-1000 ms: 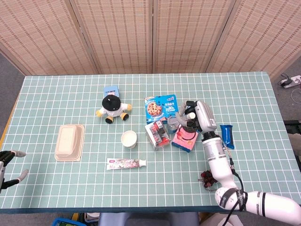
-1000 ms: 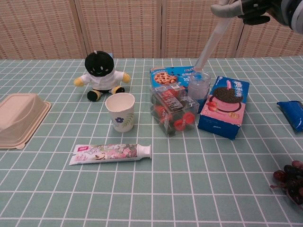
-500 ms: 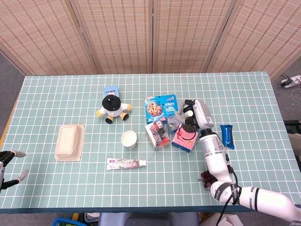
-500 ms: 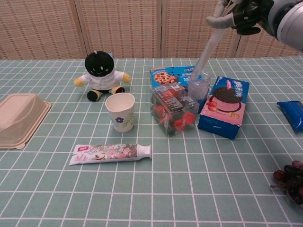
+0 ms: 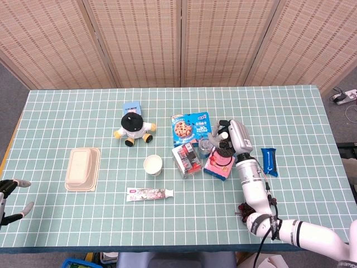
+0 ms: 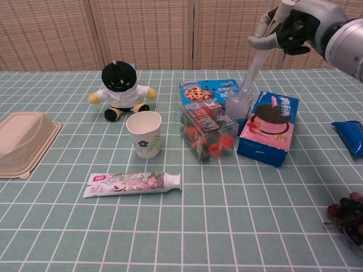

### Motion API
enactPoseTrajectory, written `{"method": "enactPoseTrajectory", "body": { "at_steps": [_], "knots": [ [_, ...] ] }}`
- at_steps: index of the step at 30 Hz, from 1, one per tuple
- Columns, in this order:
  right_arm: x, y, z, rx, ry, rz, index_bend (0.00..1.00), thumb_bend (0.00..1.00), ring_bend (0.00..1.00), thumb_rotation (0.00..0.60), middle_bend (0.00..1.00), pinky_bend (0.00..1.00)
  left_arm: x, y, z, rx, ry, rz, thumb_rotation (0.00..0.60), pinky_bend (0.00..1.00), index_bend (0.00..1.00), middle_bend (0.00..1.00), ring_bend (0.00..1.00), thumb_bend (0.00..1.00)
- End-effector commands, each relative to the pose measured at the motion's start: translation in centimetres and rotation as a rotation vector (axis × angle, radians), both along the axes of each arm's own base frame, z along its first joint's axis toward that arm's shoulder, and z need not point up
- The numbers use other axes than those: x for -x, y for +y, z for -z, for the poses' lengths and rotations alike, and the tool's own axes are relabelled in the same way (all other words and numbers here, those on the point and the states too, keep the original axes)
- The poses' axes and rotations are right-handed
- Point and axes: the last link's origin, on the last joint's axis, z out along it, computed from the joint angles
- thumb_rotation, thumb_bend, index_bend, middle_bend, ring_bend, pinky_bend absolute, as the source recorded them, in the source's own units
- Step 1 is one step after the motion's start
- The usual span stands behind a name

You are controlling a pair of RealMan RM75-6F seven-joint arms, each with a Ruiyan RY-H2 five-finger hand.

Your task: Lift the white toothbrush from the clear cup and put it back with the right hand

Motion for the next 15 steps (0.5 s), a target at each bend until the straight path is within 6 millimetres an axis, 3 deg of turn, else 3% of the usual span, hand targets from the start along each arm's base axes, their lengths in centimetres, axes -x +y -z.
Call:
{"method": "enactPoseTrajectory", "body": {
  "at_steps": [1,15],
  "knots": [
    [0.3,-0.2,0.6,-0.011,0.006,0.011,0.81,0.67,1.0,0.6,1.0,1.0,0.0,0.0,0.0,-0.001,-0.002,0.0,0.6,0.43,0.47,0.41,0.32,0.25],
    [1.5,-0.6,2.3,-0.036,0.042,0.033,0.81,0.7,1.0,0.6,1.0,1.0,0.0,-0.1,-0.1,0.001,-0.005,0.001,0.6,0.43,0.47,0.41,0.32,0.25]
  ]
}}
